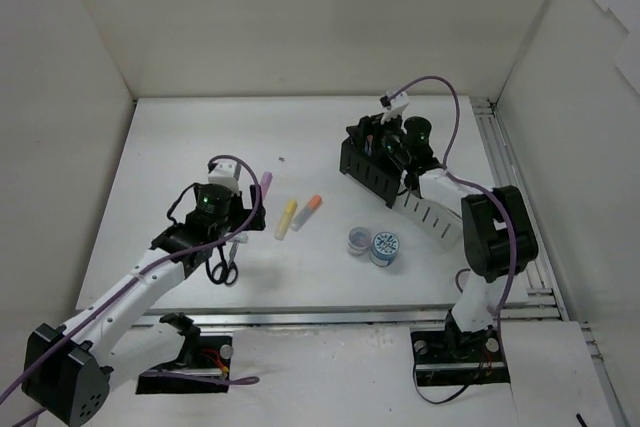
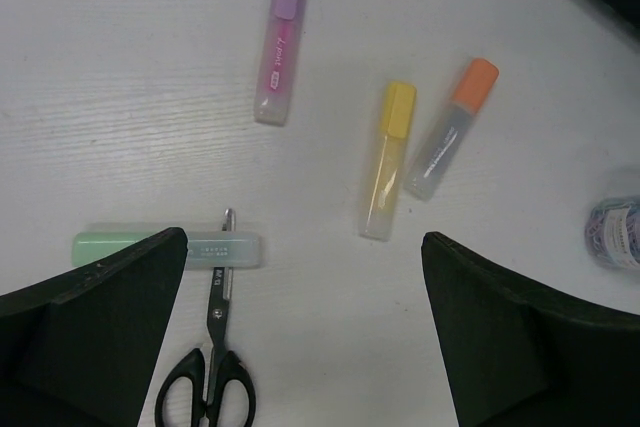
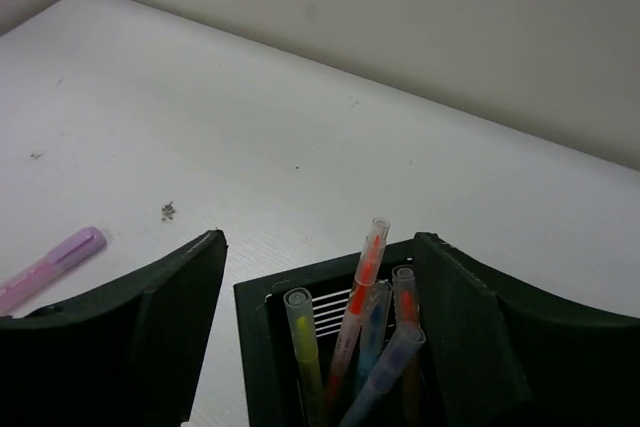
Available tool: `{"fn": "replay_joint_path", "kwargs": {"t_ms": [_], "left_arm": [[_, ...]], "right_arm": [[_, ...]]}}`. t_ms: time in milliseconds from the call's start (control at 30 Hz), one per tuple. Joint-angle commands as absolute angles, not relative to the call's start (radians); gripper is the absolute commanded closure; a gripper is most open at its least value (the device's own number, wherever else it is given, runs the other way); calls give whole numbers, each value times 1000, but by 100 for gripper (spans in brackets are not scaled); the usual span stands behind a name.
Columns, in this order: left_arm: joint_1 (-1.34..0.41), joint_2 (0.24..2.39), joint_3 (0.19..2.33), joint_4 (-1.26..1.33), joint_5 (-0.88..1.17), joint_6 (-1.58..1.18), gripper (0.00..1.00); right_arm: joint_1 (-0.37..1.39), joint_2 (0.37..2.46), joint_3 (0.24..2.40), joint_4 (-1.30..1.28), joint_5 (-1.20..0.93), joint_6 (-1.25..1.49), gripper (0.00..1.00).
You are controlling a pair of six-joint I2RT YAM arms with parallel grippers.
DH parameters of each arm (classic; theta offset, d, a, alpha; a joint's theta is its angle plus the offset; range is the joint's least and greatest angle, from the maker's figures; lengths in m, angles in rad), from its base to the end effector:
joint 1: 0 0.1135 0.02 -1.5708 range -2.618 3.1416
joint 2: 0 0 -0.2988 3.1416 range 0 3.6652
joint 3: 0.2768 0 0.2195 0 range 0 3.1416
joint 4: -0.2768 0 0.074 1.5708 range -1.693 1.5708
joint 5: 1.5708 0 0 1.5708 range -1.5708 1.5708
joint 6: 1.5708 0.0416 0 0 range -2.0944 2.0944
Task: Sort the stationery into containers
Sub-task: Place the pen in the storage box, then pick up the pen from the center of the board.
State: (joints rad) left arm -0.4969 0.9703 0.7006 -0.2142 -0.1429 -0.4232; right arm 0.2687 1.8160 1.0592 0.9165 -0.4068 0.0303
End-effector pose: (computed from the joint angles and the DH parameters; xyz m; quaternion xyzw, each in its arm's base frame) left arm 0.1546 -0.0771 0.3080 -0.0054 0.8545 -0.1742 0.4893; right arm 0.3794 0.1215 0.3198 -0.2282 0.6123 0.2406 0.7177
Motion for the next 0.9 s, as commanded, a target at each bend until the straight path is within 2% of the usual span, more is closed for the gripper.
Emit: {"fn": "replay_joint_path", "kwargs": {"t_ms": [0,100,133,233,300,400,433,533,600,867], "left_arm": [[-491,1009,759,-121,-46,-377,1],[-491,1060,778,-100,24,-335,0],[-491,1078,788,-88,93,-310,1],[-491,1159,843,-49,289,-183,0],[-524,1242,891,-54,340,-106,1],[-587,1383,1001,-101,336,-34,0],[-610,1455,1061,-112,310,-5,0],[-623,1564,1162,-150,307,47,1],[-623,1655,1204,-153,311,60,1],[-623,1873,1379,-225,350,77,14]], "right_arm": [[270,1654,1043,1043,-404,52,26],[273,1571,993,1042,-394,81,12],[276,1528,974,1037,-394,95,2],[296,1429,901,990,-339,129,2],[311,1375,849,930,-255,143,2],[328,1276,885,622,-85,185,2],[328,1246,908,409,-34,196,2],[327,1195,973,131,134,210,2],[325,1152,937,85,188,225,2],[310,950,822,40,224,230,2]]}}
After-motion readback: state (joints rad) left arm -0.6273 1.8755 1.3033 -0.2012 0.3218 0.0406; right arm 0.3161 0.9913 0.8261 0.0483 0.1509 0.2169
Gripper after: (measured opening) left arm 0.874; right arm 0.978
